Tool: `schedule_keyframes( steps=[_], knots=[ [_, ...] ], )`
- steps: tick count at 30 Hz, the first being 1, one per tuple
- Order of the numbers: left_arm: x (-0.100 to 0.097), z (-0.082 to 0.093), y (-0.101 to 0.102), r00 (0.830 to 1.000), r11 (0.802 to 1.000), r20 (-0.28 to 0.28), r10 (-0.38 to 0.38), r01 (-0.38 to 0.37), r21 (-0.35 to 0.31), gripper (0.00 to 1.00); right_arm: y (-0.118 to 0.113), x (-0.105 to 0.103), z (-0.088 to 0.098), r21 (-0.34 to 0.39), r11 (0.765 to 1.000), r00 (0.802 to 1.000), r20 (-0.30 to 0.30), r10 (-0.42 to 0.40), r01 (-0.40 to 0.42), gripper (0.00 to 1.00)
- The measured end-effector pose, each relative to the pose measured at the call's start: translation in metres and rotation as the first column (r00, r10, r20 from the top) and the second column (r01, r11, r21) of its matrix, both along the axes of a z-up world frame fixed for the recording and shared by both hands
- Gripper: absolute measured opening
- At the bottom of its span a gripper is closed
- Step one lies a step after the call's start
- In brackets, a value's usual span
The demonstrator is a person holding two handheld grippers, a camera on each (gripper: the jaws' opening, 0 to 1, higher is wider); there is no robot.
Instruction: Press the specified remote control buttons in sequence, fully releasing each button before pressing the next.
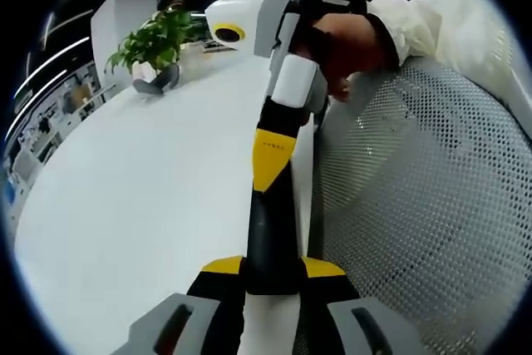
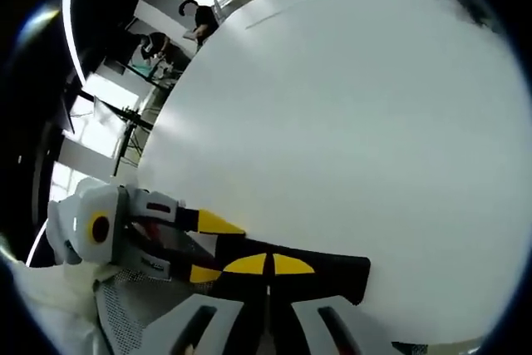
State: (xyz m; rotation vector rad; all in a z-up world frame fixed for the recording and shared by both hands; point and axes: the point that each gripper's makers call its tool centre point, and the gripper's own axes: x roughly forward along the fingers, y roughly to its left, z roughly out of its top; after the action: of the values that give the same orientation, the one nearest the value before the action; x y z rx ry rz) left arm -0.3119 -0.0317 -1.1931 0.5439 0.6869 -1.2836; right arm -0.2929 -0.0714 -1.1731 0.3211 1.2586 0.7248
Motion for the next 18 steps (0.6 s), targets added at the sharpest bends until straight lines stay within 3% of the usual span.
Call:
schedule_keyframes(
  steps=[8, 18],
  knots=[
    [0.001, 0.0001, -0.0002, 1.0, 1.0, 0.005, -0.001, 0.001, -0.014, 0.25, 0.0013, -0.0076, -0.0052, -0.017, 1.0, 0.999, -0.037, 0.022, -0.023, 0.0],
    [0.0003, 0.0006, -0.0008, 1.0, 1.0, 0.01, 0.004, -0.003, -0.03, 0.25, 0.003, -0.0101, -0.0074, -0.084, 0.991, 0.994, 0.018, 0.104, -0.102, 0.0]
  ],
)
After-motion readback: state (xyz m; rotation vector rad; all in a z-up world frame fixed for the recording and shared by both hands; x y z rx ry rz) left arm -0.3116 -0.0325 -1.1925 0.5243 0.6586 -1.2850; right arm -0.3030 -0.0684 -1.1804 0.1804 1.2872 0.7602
